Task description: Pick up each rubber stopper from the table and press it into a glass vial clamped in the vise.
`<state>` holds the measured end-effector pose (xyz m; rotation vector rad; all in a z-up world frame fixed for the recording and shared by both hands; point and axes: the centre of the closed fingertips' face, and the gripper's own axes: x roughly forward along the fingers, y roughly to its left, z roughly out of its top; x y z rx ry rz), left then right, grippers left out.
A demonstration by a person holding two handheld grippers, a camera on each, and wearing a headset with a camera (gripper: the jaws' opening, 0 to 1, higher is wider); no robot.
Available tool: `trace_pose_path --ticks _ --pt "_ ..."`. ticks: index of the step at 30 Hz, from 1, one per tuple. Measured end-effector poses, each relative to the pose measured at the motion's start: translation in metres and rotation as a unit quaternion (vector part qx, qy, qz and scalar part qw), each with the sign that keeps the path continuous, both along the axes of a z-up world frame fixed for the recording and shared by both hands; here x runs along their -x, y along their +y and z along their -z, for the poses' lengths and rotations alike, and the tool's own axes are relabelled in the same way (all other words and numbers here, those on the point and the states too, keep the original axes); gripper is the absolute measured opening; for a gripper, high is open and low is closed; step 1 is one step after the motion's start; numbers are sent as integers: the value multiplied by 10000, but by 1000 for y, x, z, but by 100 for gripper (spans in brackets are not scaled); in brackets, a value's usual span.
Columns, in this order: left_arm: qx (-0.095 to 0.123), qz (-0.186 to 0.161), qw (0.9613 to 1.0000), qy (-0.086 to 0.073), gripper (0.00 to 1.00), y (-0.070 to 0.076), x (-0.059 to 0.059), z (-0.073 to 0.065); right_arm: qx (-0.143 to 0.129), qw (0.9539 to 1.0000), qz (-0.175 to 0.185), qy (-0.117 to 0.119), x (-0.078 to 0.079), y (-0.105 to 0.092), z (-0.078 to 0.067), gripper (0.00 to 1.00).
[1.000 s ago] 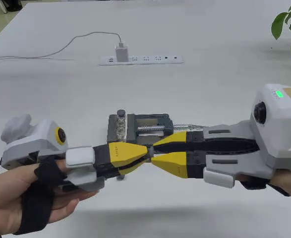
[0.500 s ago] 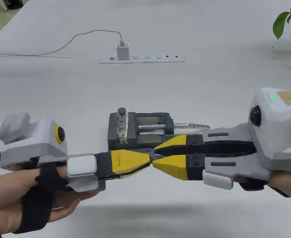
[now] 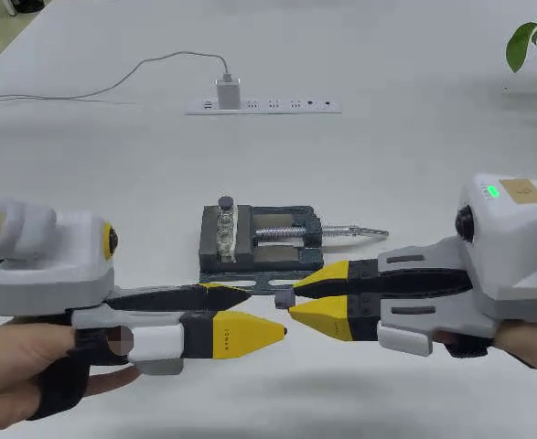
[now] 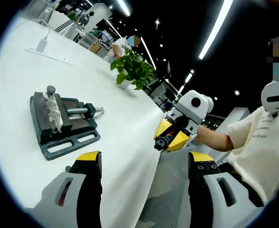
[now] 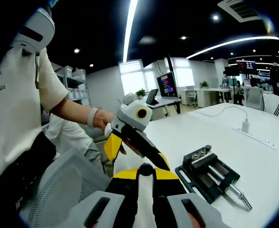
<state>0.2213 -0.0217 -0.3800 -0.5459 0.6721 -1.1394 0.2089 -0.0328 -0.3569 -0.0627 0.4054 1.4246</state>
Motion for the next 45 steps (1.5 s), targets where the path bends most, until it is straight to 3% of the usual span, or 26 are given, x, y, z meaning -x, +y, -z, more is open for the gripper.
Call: trace_pose_path --ticks 2,5,9,11,13,15,17,19,22,24,26,28,31,36,40,43,44,45 --pt "-244 -49 9993 -293 83 4 -5 5 9 10000 21 47 0 0 1 5" --pt "-438 -4 9982 -418 86 6 -4 9 52 9999 43 90 0 -1 2 5" --pt "-687 32 9944 -799 93 9 -6 11 133 9998 59 135 -1 -3 6 5" --pt "-800 14 9925 -928 99 10 -8 13 161 9997 61 163 -1 -3 8 5" --pt "-820 -27 9928 -869 99 12 -7 14 203 9996 57 189 -1 -3 9 5" --pt "-982 -67 9895 -1059 99 16 -10 17 327 9991 81 252 -1 -4 14 5" --pt "-1061 -85 9878 -1141 99 17 -10 17 451 9985 108 295 -3 -6 20 5" --pt "-1196 -158 9832 -1370 99 21 -14 16 556 9978 105 356 -3 -7 24 5" --pt "-1433 -230 9774 -1540 99 26 -16 16 712 9964 112 451 -6 -11 30 5" --pt "-1678 -321 9708 -1683 97 33 -21 18 811 9954 122 488 -7 -13 33 5" --pt "-1798 -365 9667 -1784 96 37 -22 18 933 9939 134 577 -7 -15 36 5" --pt "-1890 -385 9646 -1801 95 41 -21 18 1014 9931 89 578 -7 -17 37 5" --pt "-2230 -369 9538 -1981 94 49 -21 23 1181 9911 32 613 -8 -20 41 5" --pt "-2267 -454 9539 -1913 92 52 -16 24 1526 9857 -192 685 -10 -22 45 5" --pt "-2435 -550 9469 -2025 92 56 -14 24 1962 9776 -480 594 -15 -23 52 5" --pt "-2460 -604 9467 -1992 92 57 -12 24 2111 9741 -619 515 -23 -19 52 5" --pt "-2549 -614 9431 -2046 92 58 -12 26 2191 9721 -684 474 -26 -18 52 5" --pt "-2586 -625 9419 -2049 92 58 -11 27 2238 9710 -721 436 -29 -17 52 5"
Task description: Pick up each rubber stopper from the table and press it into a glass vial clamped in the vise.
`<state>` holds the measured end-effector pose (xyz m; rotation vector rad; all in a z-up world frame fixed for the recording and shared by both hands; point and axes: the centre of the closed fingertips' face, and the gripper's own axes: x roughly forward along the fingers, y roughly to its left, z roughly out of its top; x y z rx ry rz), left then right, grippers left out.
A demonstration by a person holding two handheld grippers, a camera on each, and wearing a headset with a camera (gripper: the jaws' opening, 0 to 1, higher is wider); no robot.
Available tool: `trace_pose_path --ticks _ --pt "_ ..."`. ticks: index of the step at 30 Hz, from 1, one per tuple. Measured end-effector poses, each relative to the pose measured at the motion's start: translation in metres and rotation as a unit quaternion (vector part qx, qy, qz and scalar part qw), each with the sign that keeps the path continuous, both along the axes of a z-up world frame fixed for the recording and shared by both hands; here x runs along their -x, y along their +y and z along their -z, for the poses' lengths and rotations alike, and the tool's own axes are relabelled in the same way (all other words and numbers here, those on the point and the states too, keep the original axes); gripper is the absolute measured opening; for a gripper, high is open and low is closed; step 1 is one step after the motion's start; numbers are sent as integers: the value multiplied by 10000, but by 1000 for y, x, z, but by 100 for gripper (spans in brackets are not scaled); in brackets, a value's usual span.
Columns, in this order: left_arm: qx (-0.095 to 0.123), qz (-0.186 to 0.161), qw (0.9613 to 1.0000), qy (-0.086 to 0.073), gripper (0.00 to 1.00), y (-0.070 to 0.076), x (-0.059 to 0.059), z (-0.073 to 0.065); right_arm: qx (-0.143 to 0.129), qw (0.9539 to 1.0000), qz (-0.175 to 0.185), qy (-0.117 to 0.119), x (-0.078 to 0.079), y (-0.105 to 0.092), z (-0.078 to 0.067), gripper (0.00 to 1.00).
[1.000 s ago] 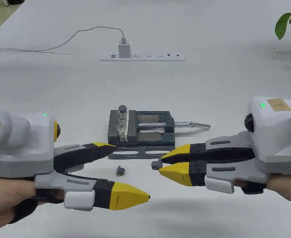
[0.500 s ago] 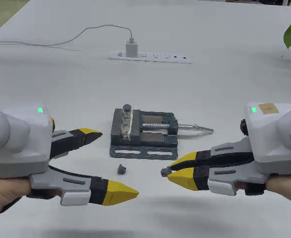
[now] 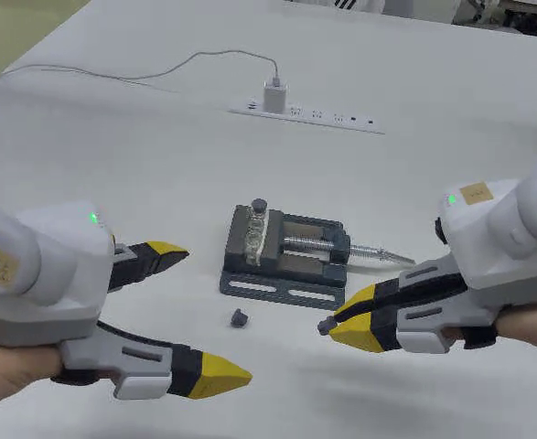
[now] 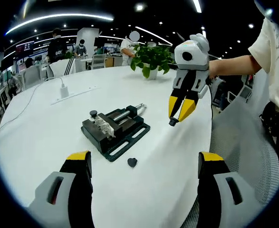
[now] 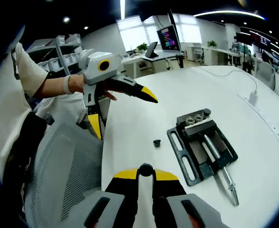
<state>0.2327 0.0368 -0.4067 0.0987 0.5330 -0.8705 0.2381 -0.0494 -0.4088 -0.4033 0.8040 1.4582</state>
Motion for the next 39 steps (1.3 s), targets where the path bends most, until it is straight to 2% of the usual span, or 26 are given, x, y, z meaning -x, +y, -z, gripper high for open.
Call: trace_pose_path --ticks 6,12,19,23,27,31,39 --pt "-89 -126 9998 -104 91 4 -2 1 354 9982 -432 -229 -20 7 -1 5" --pt "-141 -217 9993 -264 91 7 -3 -2 765 9913 -858 -637 -40 12 -8 5" --pt "-210 -225 9991 -289 90 12 -4 0 1057 9833 -1152 -927 -65 21 -14 5" --pt "-230 -241 9990 -289 90 14 -3 3 1106 9810 -1248 -988 -72 30 -20 5" --pt "-244 -241 9990 -284 90 16 -3 5 1277 9746 -1474 -1103 -76 36 -21 5" --pt "-282 -227 9989 -283 90 18 -3 7 1362 9716 -1576 -1123 -81 41 -22 5" --pt "-210 -249 9992 -252 89 18 -4 9 1686 9553 -2040 -1315 -96 52 -27 5"
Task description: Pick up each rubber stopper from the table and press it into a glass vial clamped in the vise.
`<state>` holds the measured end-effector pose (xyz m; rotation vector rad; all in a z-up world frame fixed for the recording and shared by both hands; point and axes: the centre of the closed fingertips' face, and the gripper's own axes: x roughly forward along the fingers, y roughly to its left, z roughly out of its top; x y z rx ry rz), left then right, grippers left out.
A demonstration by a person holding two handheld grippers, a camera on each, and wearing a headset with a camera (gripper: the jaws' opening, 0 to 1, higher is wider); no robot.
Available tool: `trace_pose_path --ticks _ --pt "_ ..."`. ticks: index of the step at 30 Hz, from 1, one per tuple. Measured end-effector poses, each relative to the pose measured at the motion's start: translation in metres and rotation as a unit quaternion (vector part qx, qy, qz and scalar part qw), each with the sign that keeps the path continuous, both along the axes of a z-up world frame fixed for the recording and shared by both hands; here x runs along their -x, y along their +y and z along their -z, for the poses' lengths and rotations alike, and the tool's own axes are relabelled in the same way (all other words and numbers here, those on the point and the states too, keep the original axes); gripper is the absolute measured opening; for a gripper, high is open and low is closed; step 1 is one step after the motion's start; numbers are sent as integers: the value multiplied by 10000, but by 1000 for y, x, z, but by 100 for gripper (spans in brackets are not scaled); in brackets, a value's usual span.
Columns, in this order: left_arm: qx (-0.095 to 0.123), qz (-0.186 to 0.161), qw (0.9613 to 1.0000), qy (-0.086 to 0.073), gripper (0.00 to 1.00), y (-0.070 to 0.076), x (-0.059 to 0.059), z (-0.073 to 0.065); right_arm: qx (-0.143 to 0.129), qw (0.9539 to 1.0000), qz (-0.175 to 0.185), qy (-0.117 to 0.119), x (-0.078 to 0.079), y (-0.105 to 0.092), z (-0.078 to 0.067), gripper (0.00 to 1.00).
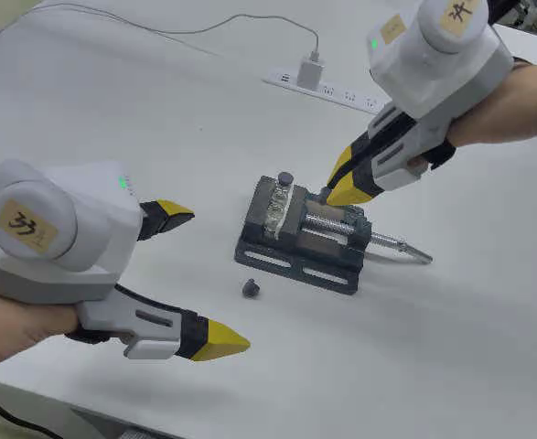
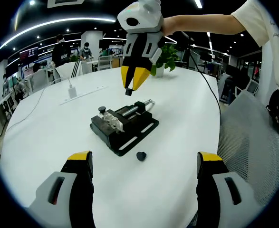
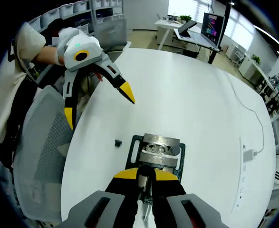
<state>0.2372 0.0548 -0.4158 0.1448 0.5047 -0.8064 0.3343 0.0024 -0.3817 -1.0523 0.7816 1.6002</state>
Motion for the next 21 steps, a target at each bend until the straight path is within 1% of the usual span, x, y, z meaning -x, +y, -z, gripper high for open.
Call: trace_pose_path --ticks 3,5,8,10,13,16,18,21 --pt "3 -14 10000 -5 89 1 -1 0 114 9997 -199 -52 -5 5 -1 5" --pt "18 -21 10000 -6 89 1 -1 0 258 9990 -350 -122 -9 7 0 5" --pt "-5 -20 10000 -5 89 1 -1 2 396 9980 -472 -160 -8 13 2 5" --pt "-13 -14 10000 1 89 1 -1 3 480 9972 -548 -152 -12 17 5 5" --pt "10 -20 10000 14 88 2 -1 4 663 9947 -746 -248 -11 20 9 5" --pt "21 -30 10000 29 88 3 -1 5 754 9928 -880 -288 -13 25 12 5" --pt "37 -53 10000 37 87 3 -2 6 843 9906 -1016 -349 -16 26 14 5" --pt "71 -68 9999 43 87 3 -3 6 908 9894 -1073 -358 -17 29 16 5"
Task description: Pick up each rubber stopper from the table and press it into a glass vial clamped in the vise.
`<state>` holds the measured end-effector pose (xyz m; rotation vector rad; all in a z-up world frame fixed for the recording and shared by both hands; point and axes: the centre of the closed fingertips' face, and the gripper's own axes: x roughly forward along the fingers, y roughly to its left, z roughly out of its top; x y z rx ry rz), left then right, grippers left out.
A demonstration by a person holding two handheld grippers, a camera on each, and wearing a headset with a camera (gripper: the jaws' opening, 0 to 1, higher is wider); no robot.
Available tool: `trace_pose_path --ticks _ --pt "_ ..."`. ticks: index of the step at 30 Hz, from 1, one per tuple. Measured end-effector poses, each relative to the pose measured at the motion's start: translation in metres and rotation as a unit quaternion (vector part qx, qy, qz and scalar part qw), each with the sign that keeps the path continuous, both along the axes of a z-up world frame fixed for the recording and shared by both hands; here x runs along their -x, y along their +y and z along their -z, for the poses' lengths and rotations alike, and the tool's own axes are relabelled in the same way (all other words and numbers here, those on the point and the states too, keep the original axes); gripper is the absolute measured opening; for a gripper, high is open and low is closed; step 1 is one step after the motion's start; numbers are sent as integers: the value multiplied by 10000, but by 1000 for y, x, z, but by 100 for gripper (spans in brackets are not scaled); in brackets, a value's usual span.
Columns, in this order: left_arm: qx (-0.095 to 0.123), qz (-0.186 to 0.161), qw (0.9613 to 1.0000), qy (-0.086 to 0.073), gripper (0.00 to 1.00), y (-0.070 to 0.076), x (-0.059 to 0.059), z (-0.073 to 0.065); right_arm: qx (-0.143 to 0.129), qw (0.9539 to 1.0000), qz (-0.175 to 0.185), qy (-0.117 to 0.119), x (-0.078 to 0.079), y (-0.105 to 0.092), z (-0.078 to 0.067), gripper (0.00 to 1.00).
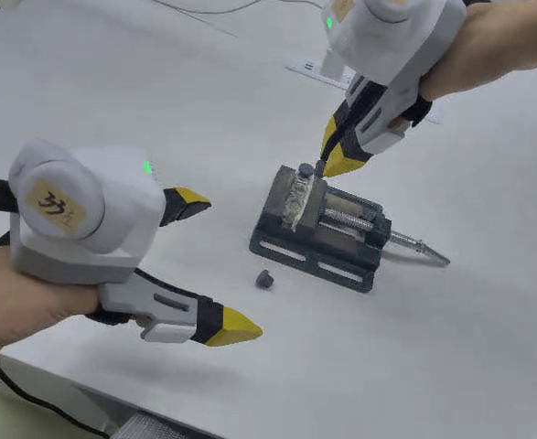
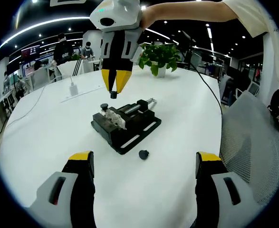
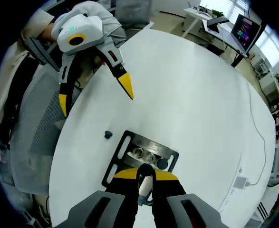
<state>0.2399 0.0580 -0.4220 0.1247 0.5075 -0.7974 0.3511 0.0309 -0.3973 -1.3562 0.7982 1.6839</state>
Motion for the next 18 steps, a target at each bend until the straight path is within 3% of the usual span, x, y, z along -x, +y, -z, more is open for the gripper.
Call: trace_pose_path --ticks 5,18 --pt "-16 12 10000 12 87 0 -2 1 181 9998 -16 -36 -1 1 8 5" --pt "27 -17 9999 108 85 2 -2 6 299 9995 22 16 0 8 22 5"
